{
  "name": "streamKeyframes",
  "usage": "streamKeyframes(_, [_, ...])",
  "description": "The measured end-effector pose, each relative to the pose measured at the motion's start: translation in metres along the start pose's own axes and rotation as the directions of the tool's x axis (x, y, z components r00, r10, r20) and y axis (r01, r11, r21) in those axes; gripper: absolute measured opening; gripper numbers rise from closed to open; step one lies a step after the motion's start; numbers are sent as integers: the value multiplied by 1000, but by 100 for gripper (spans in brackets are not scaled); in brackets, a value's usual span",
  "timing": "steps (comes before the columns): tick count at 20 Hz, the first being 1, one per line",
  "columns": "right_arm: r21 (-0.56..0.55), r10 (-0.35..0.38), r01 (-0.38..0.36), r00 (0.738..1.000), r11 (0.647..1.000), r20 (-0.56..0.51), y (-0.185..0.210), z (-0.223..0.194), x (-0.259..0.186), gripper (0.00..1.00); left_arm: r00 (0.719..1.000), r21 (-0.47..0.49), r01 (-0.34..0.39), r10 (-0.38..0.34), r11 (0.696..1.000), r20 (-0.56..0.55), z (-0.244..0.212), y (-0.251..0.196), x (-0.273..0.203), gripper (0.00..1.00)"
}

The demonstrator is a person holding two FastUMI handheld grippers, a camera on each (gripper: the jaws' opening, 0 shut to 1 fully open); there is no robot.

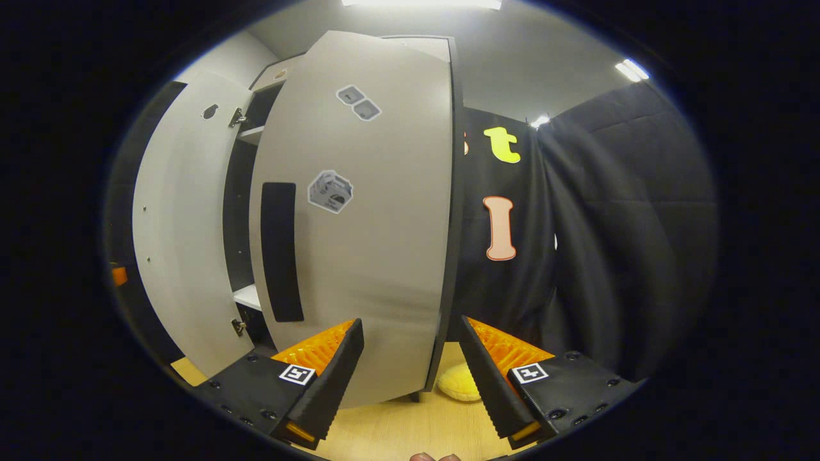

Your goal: Grasp the bottle in the cabinet with the left hand and place it on the coaster, then close the right door with the right hand and the left door with the left hand.

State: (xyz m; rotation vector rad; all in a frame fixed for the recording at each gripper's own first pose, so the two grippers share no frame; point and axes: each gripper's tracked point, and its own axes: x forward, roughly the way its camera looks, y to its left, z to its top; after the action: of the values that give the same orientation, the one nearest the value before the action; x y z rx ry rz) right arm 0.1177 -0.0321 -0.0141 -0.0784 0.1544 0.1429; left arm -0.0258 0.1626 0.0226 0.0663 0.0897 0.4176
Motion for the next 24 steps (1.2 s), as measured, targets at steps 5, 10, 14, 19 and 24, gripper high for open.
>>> streamKeyframes(5, [28,-42,44,998,999,-50,-8,-36,-12,92,990,39,104,-107,994,90,48,20,43,100])
streamKeyframes(10, [65,-57,64,993,996,-101,-5,-60,-24,95,955,-24,255,-248,967,165,80,15,99,95])
streamKeyframes(14, [79,-78,87,992,993,-103,-9,-61,-32,95,935,-58,323,-310,944,172,88,7,132,95])
streamKeyframes(19, [77,-114,122,988,990,-100,-16,-67,-41,92,924,-57,361,-349,931,159,96,-2,137,94])
streamKeyframes(24, [81,-115,123,988,989,-102,-17,-70,-41,95,918,-15,376,-370,927,144,100,-32,125,99])
